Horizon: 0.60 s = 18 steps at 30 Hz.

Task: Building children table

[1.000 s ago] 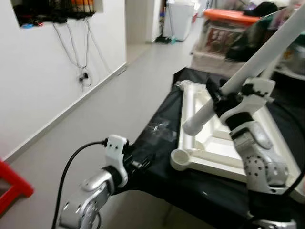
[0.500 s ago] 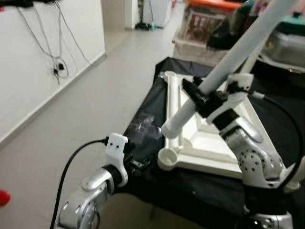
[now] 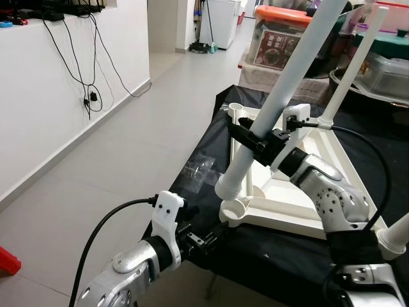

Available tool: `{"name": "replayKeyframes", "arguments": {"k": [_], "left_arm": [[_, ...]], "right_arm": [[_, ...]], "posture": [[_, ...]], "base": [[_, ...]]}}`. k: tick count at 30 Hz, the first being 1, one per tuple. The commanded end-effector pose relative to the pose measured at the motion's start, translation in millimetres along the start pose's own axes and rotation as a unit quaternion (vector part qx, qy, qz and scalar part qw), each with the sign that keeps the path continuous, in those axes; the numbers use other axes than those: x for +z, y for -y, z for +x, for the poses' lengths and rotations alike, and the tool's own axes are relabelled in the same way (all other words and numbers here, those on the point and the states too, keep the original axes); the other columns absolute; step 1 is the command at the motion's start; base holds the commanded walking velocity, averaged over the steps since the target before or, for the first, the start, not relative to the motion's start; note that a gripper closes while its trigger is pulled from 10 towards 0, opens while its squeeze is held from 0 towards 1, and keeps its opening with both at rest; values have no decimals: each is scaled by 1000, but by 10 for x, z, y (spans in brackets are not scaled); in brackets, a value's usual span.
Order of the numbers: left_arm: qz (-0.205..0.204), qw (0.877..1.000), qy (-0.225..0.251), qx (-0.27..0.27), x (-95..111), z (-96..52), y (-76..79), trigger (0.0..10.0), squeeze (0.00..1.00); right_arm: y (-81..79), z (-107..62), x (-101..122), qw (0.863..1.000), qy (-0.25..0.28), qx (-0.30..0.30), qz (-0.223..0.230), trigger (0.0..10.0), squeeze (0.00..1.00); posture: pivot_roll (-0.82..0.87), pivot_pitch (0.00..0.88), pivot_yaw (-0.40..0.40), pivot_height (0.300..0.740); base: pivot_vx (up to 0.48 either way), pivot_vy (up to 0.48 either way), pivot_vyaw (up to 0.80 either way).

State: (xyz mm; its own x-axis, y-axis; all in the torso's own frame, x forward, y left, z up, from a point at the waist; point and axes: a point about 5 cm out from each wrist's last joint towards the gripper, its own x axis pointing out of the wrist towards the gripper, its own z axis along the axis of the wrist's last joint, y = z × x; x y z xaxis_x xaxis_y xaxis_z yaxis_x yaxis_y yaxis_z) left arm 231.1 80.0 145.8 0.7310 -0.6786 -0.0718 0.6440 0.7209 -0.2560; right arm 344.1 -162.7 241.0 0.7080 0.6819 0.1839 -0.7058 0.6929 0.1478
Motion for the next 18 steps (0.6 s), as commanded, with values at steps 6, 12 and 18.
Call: {"name": "replayKeyframes", "arguments": {"k": [6, 12, 18], "left_arm": [[-2, 1000, -19, -13, -21, -93, 52, 10000, 0], [-2, 999, -30, -13, -14, -160, 61, 10000, 0], [-2, 999, -39, -6, -12, -239, 63, 10000, 0]], "right_arm": [[121, -66, 97, 999, 3, 47, 4, 10000, 0], [52, -40, 76, 994, -10, 112, 9, 10000, 0], [-43, -51, -46, 980, -48, 193, 14, 10000, 0]], "posture": [[154, 123, -108, 740], [169, 156, -103, 740], [182, 185, -101, 740]], "base": [[0, 0, 0], [0, 0, 0], [0, 0, 0]]}}
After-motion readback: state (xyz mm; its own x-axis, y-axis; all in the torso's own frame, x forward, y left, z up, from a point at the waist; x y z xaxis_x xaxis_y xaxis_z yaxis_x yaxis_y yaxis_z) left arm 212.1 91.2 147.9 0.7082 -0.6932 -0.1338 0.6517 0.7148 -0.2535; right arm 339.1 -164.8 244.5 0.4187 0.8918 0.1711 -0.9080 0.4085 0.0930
